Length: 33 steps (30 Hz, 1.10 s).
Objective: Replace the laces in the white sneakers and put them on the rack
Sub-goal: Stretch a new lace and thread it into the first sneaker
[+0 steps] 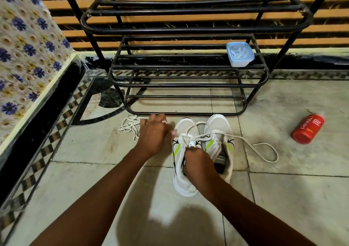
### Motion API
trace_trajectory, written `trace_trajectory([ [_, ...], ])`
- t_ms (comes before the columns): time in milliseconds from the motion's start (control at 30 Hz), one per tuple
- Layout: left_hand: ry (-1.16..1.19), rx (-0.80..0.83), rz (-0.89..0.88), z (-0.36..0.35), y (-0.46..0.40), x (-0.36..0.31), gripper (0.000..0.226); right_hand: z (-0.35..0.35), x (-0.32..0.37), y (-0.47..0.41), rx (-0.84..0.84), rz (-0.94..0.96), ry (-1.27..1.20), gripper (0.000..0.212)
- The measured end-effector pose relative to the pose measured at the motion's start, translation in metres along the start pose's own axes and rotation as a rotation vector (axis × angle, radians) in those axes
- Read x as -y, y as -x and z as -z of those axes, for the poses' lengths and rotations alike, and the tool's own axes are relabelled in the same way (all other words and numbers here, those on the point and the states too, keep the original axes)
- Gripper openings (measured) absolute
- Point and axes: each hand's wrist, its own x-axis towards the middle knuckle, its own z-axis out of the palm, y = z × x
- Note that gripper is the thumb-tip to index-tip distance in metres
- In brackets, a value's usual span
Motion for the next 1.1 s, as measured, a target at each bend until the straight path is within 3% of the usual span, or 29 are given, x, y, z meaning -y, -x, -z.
trace_trajectory([
  [67, 0.534, -0.276, 0.171, 0.007, -0.005, -0.002, 0.022, -0.002, -0.001, 0.0, -0.01, -0.015, -0.007, 0.023],
  [100, 0.921, -0.365, 0.295, 0.016, -0.01, -0.007, 0.027, -0.003, -0.002, 0.0, -0.018, -0.021, -0.009, 0.023],
  [133, 1.277, -0.409, 0.392, 0.026, -0.014, -0.013, 0.032, -0.003, -0.002, 0.0, -0.022, -0.023, -0.011, 0.023],
  [167, 1.46, -0.426, 0.449, 0.035, -0.016, -0.019, 0.034, -0.003, -0.002, 0.0, -0.02, -0.02, -0.012, 0.024],
  [200, 1.444, -0.429, 0.45, 0.042, -0.018, -0.02, 0.033, -0.003, -0.002, 0.0, -0.018, -0.016, -0.011, 0.025],
  [267, 0.806, -0.331, 0.213, 0.04, -0.019, -0.01, 0.024, -0.003, -0.002, -0.001, -0.012, -0.017, -0.006, 0.026],
  [333, 0.04, 0.052, -0.005, 0.028, -0.012, -0.003, 0.034, -0.003, -0.002, -0.001, -0.014, -0.019, -0.007, 0.025],
  [400, -0.286, 0.314, -0.039, 0.016, -0.006, -0.009, 0.037, -0.002, -0.001, -0.001, -0.022, -0.027, -0.002, 0.024],
  [433, -0.257, 0.303, -0.059, 0.009, -0.006, -0.013, 0.031, -0.002, 0.0, -0.001, -0.026, -0.029, 0.002, 0.023],
  [500, 0.101, 0.123, -0.028, 0.006, -0.005, -0.018, 0.019, -0.002, 0.0, 0.0, -0.028, -0.03, 0.007, 0.023],
  [600, 0.669, -0.176, 0.153, 0.018, -0.008, -0.017, 0.022, -0.001, -0.001, 0.001, -0.025, -0.039, -0.001, 0.022],
  [733, 1.069, -0.402, 0.258, 0.055, -0.015, -0.023, 0.026, 0.0, -0.002, 0.0, -0.024, -0.034, 0.019, 0.021],
  [967, 1.555, -0.412, 0.363, 0.089, -0.013, -0.03, 0.031, -0.003, -0.001, -0.001, -0.044, -0.023, 0.037, 0.022],
  [1100, 1.835, -0.32, 0.384, 0.1, -0.008, -0.041, 0.034, -0.005, -0.002, -0.002, -0.043, -0.014, 0.044, 0.022],
])
